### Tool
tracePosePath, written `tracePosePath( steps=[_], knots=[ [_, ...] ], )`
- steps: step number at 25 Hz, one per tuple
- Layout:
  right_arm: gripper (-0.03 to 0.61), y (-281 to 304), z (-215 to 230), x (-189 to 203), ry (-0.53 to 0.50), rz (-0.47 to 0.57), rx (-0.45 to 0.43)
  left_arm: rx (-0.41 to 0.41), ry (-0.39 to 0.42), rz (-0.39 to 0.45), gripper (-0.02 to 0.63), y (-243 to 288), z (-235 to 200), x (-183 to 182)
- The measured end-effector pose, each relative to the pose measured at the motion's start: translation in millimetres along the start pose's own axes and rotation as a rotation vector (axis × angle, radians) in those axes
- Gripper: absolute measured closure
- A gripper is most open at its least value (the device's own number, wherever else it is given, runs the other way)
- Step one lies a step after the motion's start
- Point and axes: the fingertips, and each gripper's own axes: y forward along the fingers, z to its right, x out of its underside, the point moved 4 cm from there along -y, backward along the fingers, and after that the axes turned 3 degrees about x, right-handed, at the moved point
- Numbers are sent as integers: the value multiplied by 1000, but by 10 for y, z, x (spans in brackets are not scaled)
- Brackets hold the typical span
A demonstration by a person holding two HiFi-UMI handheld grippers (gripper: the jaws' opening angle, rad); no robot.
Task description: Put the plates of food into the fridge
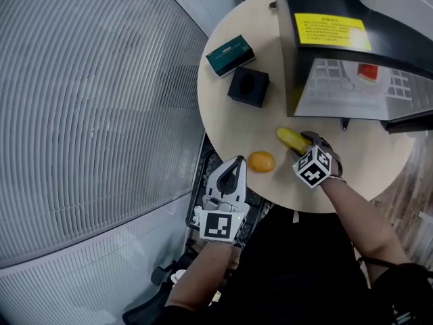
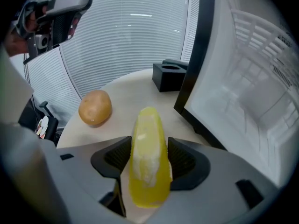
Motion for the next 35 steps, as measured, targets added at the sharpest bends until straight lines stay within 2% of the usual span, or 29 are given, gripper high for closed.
tracePosePath(
  steps=[3,5,7,21,35],
  knots=[
    [350,117,50,28,6,-57,-13,-9,-3,-11,609,-19,-9,24],
    [347,171,96,79,73,-72,-53,-11,-1,-1,609,-16,-4,-9],
    [347,164,121,99,118,-54,-71,-21,3,-7,609,-24,-15,-43],
    [339,-189,78,140,207,29,-36,-12,12,9,609,2,4,-209],
    [339,-872,352,-133,228,127,16,72,41,111,609,276,233,-631]
  ],
)
